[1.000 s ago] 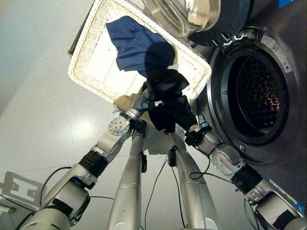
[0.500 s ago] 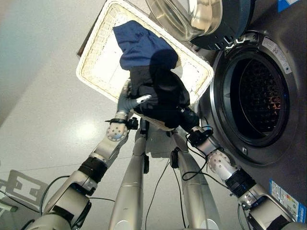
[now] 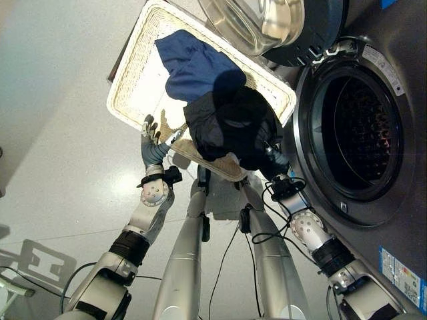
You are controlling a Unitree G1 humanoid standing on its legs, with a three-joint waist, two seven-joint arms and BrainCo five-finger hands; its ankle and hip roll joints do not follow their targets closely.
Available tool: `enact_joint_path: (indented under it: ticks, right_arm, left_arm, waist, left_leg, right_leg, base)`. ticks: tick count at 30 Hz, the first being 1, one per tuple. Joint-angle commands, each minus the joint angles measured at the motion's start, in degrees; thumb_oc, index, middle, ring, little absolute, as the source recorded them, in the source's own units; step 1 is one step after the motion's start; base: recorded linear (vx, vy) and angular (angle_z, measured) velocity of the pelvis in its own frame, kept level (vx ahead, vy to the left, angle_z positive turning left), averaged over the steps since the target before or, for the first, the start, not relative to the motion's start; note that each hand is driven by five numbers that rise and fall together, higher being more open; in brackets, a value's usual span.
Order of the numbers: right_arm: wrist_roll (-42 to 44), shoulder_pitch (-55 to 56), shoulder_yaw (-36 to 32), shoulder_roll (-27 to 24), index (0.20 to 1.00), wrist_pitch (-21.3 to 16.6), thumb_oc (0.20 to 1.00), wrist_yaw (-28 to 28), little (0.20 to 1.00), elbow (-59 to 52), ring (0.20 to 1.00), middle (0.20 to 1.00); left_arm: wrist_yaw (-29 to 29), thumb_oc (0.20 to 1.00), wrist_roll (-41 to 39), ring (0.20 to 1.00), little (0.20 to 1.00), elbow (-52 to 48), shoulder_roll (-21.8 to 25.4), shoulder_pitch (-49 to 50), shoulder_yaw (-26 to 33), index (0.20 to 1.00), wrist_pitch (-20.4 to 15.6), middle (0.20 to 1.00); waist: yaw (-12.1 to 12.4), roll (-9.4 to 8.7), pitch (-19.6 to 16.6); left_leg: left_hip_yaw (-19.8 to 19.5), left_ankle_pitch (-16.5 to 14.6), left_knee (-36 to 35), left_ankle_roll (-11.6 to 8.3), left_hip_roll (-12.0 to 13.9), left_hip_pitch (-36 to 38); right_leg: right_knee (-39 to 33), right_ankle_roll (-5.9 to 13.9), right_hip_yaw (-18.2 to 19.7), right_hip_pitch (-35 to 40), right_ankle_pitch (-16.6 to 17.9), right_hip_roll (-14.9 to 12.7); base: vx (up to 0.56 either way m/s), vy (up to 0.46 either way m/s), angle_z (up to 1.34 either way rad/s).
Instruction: Put the clothes into the washing machine.
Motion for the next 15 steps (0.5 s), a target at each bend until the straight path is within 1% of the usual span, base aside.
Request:
enact_joint_path:
  ticks: [1,3,4,5,7,9,10,11,12,13,15]
  right_arm:
    - [2.49,3.0,-1.59,-0.13,0.2,-2.69,0.2,2.14,0.2,-5.8,0.2,0.2]
    - [8.09,3.82,-3.31,0.22,0.2,-2.4,0.2,5.58,0.2,-4.73,0.2,0.2]
    - [9.14,3.91,-3.49,0.31,0.2,-2.42,0.2,6.09,0.2,-4.78,0.2,0.2]
    - [13.61,4.33,-4.15,0.79,0.2,-2.87,0.2,8.17,0.2,-5.14,0.2,0.2]
    - [16.09,4.52,-4.53,1.14,0.2,-3.28,0.2,9.35,0.2,-5.34,0.2,0.2]
    - [23.57,4.95,-6.43,2.35,0.2,-7.21,0.2,11.69,0.2,-6.78,0.2,0.2]
    - [25.59,5.04,-6.83,2.54,0.2,-8.12,0.2,12.64,0.2,-6.97,0.2,0.2]
    - [27.83,5.11,-7.89,2.98,0.2,-10.03,0.2,12.95,0.2,-7.5,0.2,0.2]
    - [31.07,5.09,-10.3,3.56,0.2,-13.34,0.2,12.99,0.2,-8.65,0.2,0.2]
    - [32.28,5.03,-11.15,3.77,0.2,-14.28,0.2,12.98,0.2,-9.04,0.2,0.2]
    - [34.63,4.09,-14.37,4.03,0.2,-17.39,0.2,11.94,0.2,-9.17,0.2,0.2]
  left_arm:
    - [-0.29,1.0,-0.94,1.0,1.0,-0.66,-1.48,1.39,2.72,1.0,-2.86,1.0]
    - [0.7,1.0,-1.35,1.0,1.0,1.55,-1.36,1.27,3.47,1.0,-2.3,1.0]
    - [1.03,1.0,-1.2,1.0,1.0,1.78,-1.34,1.23,3.53,1.0,-2.16,1.0]
    - [1.89,1.0,-0.65,1.0,1.0,2.61,-1.15,1.05,3.77,1.0,-1.35,1.0]
    - [2.12,1.0,-0.48,1.0,1.0,3.36,-1.0,0.95,3.84,1.0,-1.09,1.0]
    - [2.45,1.0,-0.64,1.0,1.0,6.03,-0.71,0.19,4.38,1.0,-0.08,1.0]
    - [2.38,1.0,-0.55,1.0,1.0,6.58,-0.66,0.09,4.57,1.0,0.22,1.0]
    - [2.5,1.0,-0.5,1.0,1.0,7.54,-0.61,-0.05,4.77,1.0,0.48,1.0]
    - [1.97,1.0,-1.38,1.0,1.0,9.19,-0.18,-0.26,5.21,1.0,1.04,1.0]
    - [1.66,1.0,-1.73,1.0,1.0,9.79,0.02,-0.4,5.37,1.0,1.3,1.0]
    - [0.58,1.0,-2.7,1.0,1.0,11.88,0.48,-0.76,5.86,1.0,1.52,1.0]
  waist:
    - [-2.02,4.07,-1.17]
    - [-2.79,4.01,-1.17]
    - [-2.85,3.99,-1.17]
    - [-3.14,3.87,-1.17]
    - [-3.28,3.78,-1.17]
    - [-4.03,3.46,-1.17]
    - [-4.13,3.39,-1.17]
    - [-4.43,3.32,-1.17]
    - [-4.94,3.21,-1.17]
    - [-5.06,3.14,-1.17]
    - [-5.5,3.13,-1.17]
  left_leg:
    - [3.78,-0.34,2.32,-1.32,-0.76,-1.29]
    - [4.97,-0.62,2.5,-1.39,-0.29,-1.04]
    - [5.06,-0.65,2.54,-1.4,-0.25,-1.01]
    - [5.39,-0.79,2.79,-1.48,-0.13,-0.89]
    - [5.57,-0.89,2.94,-1.51,-0.06,-0.83]
    - [6.18,-1.29,3.66,-1.56,0.15,-0.71]
    - [6.3,-1.41,3.82,-1.56,0.19,-0.67]
    - [6.52,-1.64,4.02,-1.54,0.28,-0.49]
    - [6.91,-2.11,4.52,-1.46,0.37,-0.22]
    - [7.04,-2.3,4.72,-1.44,0.41,-0.14]
    - [7.45,-2.73,5.08,-1.51,0.51,0.2]
  right_leg:
    - [-0.64,6.71,-0.05,1.59,-0.21,-1.5]
    - [-0.78,6.61,0.73,1.75,-0.23,-1.17]
    - [-0.78,6.61,0.76,1.79,-0.25,-1.16]
    - [-0.71,6.56,0.97,1.98,-0.36,-1.03]
    - [-0.65,6.54,1.06,2.07,-0.44,-0.97]
    - [-0.21,6.43,1.54,2.16,-0.7,-0.63]
    - [-0.11,6.43,1.65,2.18,-0.76,-0.58]
    - [-0.02,6.48,1.79,2.31,-0.84,-0.55]
    - [0.25,6.53,2.12,2.42,-0.94,-0.42]
    - [0.3,6.55,2.25,2.49,-0.99,-0.4]
    - [0.27,6.63,2.57,2.74,-0.98,-0.43]
  base:
    - [0.01,0.029,-0.08]
    - [0.01,0.021,-0.06]
    - [0.0,-0.008,-0.11]
    - [0.0,-0.007,-0.13]
    - [0.0,-0.008,-0.13]
    - [0.01,-0.005,-0.06]
    - [0.02,-0.003,-0.03]
    - [0.03,-0.007,-0.07]
    - [0.03,-0.007,-0.09]
    - [0.03,-0.003,-0.12]
    - [0.02,0.004,-0.16]
